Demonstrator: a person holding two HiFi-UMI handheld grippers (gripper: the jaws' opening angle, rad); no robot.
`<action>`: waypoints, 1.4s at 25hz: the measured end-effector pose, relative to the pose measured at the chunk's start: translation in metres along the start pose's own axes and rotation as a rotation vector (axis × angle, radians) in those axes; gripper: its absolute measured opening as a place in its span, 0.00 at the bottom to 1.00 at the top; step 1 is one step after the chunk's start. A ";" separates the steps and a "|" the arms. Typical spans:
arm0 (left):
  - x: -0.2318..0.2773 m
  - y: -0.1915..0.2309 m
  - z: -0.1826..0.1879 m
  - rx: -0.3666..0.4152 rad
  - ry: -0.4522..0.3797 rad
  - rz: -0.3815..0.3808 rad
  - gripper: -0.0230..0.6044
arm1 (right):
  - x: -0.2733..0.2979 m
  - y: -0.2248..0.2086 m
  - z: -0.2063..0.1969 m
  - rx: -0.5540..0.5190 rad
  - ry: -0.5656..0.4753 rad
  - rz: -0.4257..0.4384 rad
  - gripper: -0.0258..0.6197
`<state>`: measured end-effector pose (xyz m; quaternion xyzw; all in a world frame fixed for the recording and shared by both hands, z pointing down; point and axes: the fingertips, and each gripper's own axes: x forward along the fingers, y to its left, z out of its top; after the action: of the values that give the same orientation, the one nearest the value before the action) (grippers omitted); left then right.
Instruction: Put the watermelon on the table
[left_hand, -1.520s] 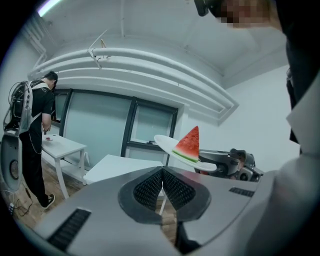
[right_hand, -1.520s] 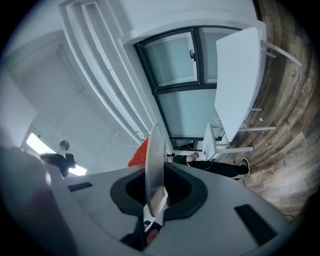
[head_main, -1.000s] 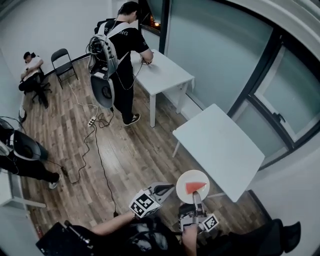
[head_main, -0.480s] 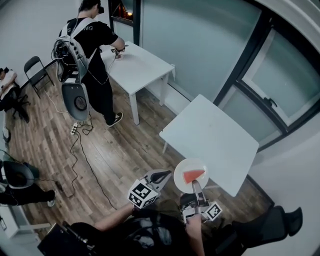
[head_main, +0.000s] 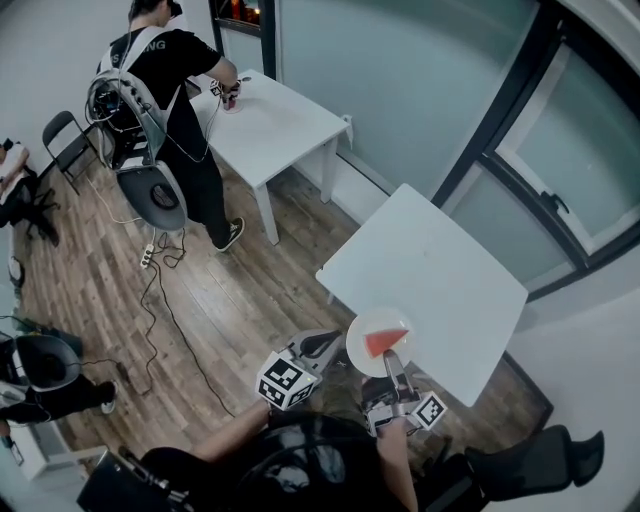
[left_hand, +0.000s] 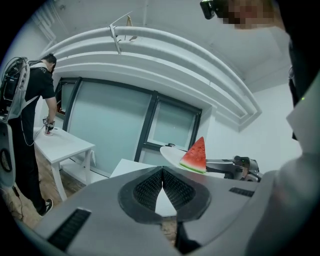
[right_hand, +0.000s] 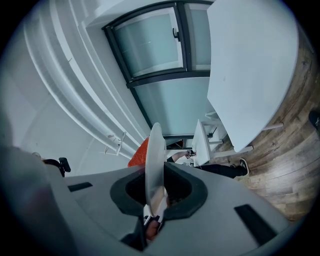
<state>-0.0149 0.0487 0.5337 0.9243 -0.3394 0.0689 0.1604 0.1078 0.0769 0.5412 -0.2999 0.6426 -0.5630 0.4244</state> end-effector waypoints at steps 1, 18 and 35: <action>0.010 0.008 0.002 -0.011 0.003 0.008 0.04 | 0.008 -0.004 0.007 0.007 0.008 -0.005 0.09; 0.171 0.090 0.040 -0.011 0.064 0.073 0.04 | 0.131 -0.084 0.167 0.070 0.060 -0.084 0.09; 0.297 0.204 0.048 -0.028 0.119 -0.061 0.04 | 0.232 -0.170 0.248 0.101 -0.137 -0.189 0.09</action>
<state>0.0793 -0.2940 0.6103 0.9262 -0.3018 0.1138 0.1954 0.2046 -0.2718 0.6579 -0.3750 0.5516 -0.6103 0.4272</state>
